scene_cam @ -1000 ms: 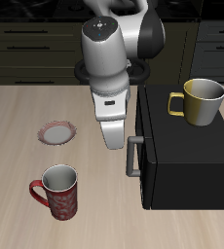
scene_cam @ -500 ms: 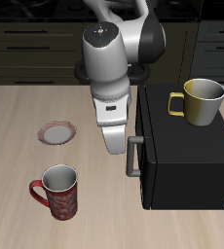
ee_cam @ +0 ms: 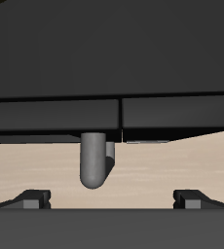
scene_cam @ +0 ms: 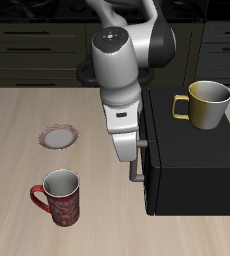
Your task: Open the microwave and place the white and yellow mug in it
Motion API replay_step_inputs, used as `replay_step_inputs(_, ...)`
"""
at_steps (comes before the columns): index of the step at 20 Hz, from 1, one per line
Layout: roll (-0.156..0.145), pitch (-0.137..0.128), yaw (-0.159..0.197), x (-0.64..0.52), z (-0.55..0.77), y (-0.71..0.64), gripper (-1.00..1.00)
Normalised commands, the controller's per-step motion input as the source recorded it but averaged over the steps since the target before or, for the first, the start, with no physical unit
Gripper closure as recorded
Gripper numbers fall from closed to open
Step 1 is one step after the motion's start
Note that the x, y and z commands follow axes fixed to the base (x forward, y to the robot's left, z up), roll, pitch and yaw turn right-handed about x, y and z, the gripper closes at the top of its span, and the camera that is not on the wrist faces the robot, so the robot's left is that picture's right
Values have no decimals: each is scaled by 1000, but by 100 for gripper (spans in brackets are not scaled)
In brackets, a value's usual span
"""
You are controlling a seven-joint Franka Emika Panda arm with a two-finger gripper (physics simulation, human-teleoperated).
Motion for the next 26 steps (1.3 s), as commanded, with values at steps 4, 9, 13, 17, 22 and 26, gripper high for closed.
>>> replay_step_inputs(4,21,27,6,-15,-244,178,-100)
replay_step_inputs(9,23,45,-27,-58,-250,191,-100)
replay_step_inputs(13,18,62,-55,-100,-401,211,-100)
replay_step_inputs(17,51,82,-40,-146,-586,276,-100)
replay_step_inputs(22,56,58,-176,-152,-354,305,100)
replay_step_inputs(26,39,8,-60,-120,-121,245,100)
